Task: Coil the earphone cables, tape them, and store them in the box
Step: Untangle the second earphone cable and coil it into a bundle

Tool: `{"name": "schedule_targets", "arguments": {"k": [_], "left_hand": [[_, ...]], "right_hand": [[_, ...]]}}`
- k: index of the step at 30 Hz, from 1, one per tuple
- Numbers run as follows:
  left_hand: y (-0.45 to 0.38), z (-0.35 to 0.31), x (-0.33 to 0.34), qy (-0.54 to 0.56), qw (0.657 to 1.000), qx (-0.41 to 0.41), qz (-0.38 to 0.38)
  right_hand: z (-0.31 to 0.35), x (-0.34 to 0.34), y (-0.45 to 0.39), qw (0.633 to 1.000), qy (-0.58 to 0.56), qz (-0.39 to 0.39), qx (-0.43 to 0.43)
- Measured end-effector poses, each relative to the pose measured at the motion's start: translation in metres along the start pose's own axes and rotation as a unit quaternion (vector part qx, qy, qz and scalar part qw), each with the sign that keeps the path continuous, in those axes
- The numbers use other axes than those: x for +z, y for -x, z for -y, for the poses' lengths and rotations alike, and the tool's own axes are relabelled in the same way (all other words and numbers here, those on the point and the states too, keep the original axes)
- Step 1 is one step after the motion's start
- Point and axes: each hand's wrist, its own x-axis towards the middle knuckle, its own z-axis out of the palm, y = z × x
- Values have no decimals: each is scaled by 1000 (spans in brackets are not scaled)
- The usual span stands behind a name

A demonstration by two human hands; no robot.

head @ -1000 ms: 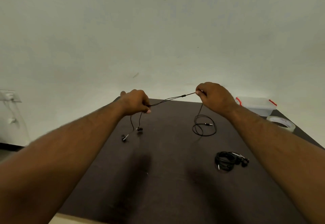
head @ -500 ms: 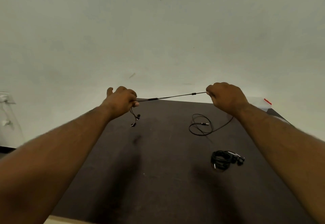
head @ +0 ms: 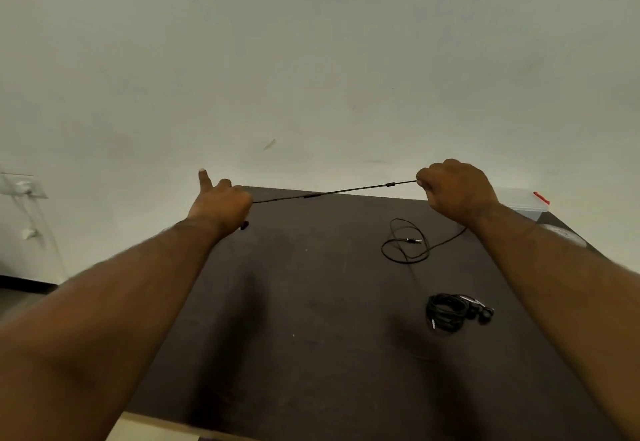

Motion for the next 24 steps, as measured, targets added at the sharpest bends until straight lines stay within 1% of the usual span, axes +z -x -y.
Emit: {"name": "schedule_targets", "arguments": {"k": [4, 8, 10, 12, 13, 15, 17, 18, 19, 20, 21, 22, 24], "left_hand": [[2, 7, 6, -24, 999, -23, -23], [1, 5, -3, -10, 999, -47, -7], [0, 6, -4, -2, 998, -56, -3], [1, 8, -2, 3, 998, -63, -3], [2, 7, -1, 6, 998, -64, -4], [4, 4, 1, 10, 998, -61, 0], [1, 3, 9, 28, 997, -66, 10], [-1, 4, 14, 73, 994, -74, 26], [-4, 5, 19, 151, 984, -83, 49], [-5, 4, 24, 244, 963, -86, 77], [-5, 2, 26, 310, 942, -71, 107], [-6, -2, 25, 319, 936, -46, 142], [-9, -13, 20, 299, 931, -5, 209]], "right_hand": [[-8, 4, 2, 999, 40, -28, -15], [-6, 7, 3, 997, 79, -17, 13], [-7, 8, 3, 996, 81, -12, 22], [-8, 8, 4, 998, 62, 4, 23], [-8, 8, 4, 999, 36, 19, 31], [-7, 9, 4, 997, -21, 53, 60], [-6, 11, 5, 993, -35, 77, 85], [-6, 12, 6, 991, -42, 80, 100], [-5, 13, 7, 988, -61, 74, 119], [-5, 14, 8, 985, -85, 64, 137], [-3, 15, 9, 980, -114, 56, 153], [1, 16, 9, 976, -136, 51, 159], [18, 15, 5, 976, -166, 47, 135]]}}
